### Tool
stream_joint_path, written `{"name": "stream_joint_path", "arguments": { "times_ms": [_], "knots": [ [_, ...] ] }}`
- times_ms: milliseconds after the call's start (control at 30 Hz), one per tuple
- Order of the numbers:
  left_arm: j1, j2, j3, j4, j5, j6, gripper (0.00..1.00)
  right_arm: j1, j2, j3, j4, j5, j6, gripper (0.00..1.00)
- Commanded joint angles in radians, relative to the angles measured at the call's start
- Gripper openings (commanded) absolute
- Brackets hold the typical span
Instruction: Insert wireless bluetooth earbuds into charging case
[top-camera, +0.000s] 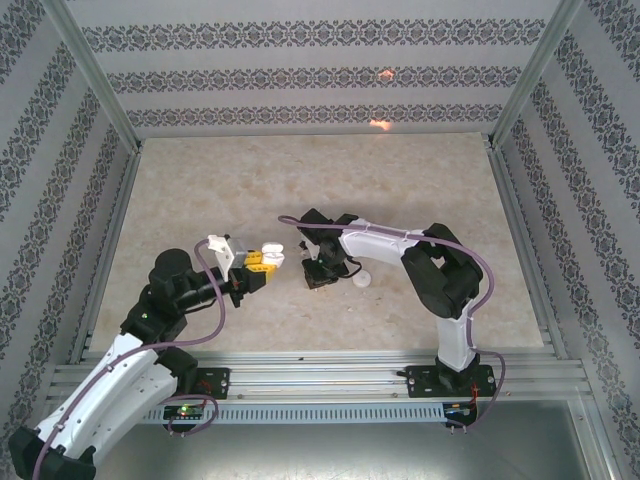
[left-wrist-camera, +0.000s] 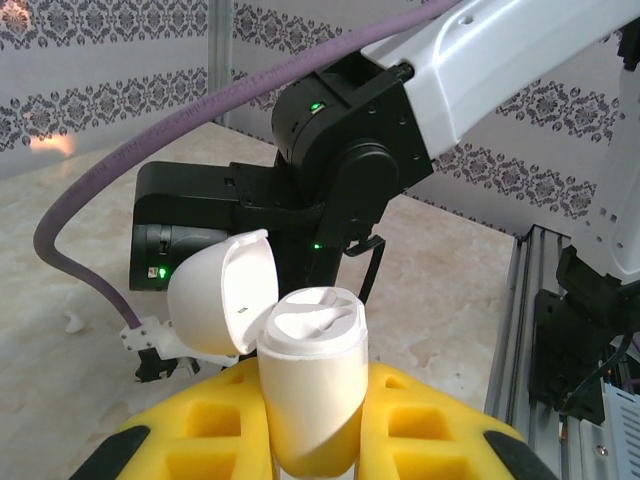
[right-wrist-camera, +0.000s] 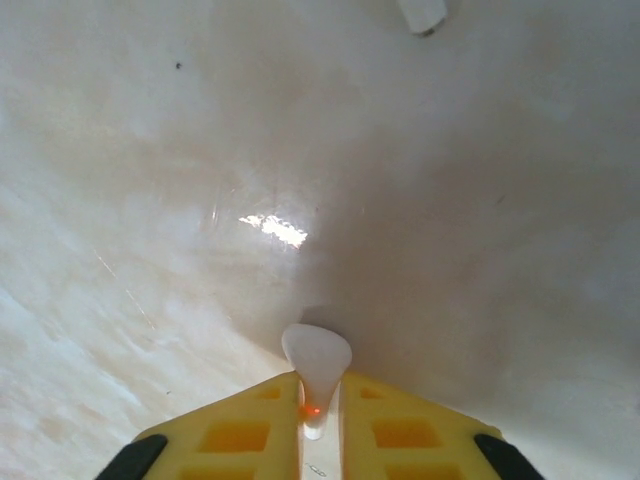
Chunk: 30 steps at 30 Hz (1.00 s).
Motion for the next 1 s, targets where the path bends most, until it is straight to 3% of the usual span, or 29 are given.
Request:
{"name": "stream_joint_path", "arguments": {
  "times_ms": [0,133,433,967],
  "knots": [
    [-0.006,-0.007,0.001,0.081,0.014,-0.009,0.0,0.007,0.033,0.017,-0.032,0.013,0.032,0.22],
    [-0.006,-0.026,0.0,0.057,-0.005,-0.002,0.0,0.006,0.033,0.066,-0.084,0.029,0.019,0.28],
    [-0.007,-0.05,-0.02,0.041,-0.04,-0.012,0.0,0.005,0.02,0.169,-0.201,0.047,0.0,0.3],
    [-0.006,-0.056,-0.028,0.014,-0.04,-0.006,0.0,0.004,0.104,0.203,-0.211,0.04,-0.014,0.37]
  ]
}}
